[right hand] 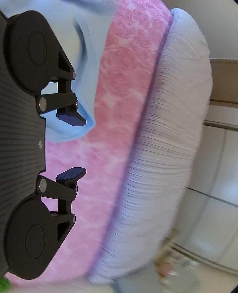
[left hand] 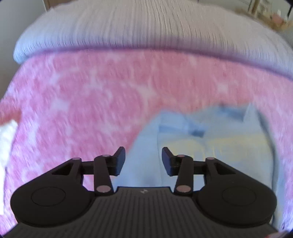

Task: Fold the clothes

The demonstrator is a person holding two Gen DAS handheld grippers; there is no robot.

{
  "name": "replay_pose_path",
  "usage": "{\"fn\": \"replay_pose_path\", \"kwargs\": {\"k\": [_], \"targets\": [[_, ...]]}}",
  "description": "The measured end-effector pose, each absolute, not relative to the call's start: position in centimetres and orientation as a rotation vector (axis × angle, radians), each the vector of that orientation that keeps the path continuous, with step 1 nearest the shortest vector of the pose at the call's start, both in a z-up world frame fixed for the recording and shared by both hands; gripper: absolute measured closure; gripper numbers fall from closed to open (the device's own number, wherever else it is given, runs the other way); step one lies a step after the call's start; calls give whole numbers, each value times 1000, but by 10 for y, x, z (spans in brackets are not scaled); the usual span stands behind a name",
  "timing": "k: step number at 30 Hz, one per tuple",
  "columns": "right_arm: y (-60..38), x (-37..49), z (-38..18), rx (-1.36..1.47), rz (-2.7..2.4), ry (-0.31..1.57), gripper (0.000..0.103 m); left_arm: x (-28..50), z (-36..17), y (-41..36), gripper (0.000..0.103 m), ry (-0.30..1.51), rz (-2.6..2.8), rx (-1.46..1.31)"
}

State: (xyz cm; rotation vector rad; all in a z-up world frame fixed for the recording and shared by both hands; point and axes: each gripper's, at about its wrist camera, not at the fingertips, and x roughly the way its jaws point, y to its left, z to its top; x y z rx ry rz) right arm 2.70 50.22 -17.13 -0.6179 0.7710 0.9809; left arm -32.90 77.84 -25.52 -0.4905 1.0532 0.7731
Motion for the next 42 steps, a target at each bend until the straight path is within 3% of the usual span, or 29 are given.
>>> {"fn": "replay_pose_path", "kwargs": {"k": [5,11,14,17,20,21,22,23,24,26,30,32,35,36,37,39,42], "targets": [[434,-3,-233,-605,985,987,44,-340,-290,702,63,1156,708,-553],[354,-97,-271,-689,1059,1213,43,-366,-307,610,63,1212,650,-712],[342,-138,-277,-711,1146,1213,26,-372,-311,576,62,1219,628,-733],[346,-162,-299,-799,1178,1160,24,-376,-318,555,62,1230,635,-738],[343,-164,-319,-828,1155,1134,35,-382,-320,540,62,1225,668,-742],[340,-157,-321,-795,1150,1141,59,-384,-318,536,62,1223,683,-737],[332,-143,-315,-726,1148,1168,71,-385,-316,533,62,1218,695,-732],[323,-128,-308,-648,1147,1200,77,-387,-313,529,62,1211,706,-731],[310,-110,-299,-556,1132,1232,103,-390,-310,526,62,1206,716,-734],[281,-71,-280,-393,1086,1269,103,-394,-304,522,62,1194,735,-740],[229,19,-245,-464,753,1084,103,-399,-295,521,62,1170,782,-747],[201,68,-242,-517,456,1022,90,-405,-295,520,62,1173,806,-734],[173,99,-234,-410,366,1039,86,-414,-296,520,61,1189,842,-709],[173,94,-232,-384,401,1048,74,-418,-298,520,61,1200,853,-699],[176,85,-235,-381,449,1063,51,-422,-299,520,61,1211,864,-689],[193,54,-256,-401,542,1144,35,-429,-303,522,59,1222,874,-675],[216,7,-295,-406,641,1292,32,-437,-310,528,56,1236,896,-638]]}}
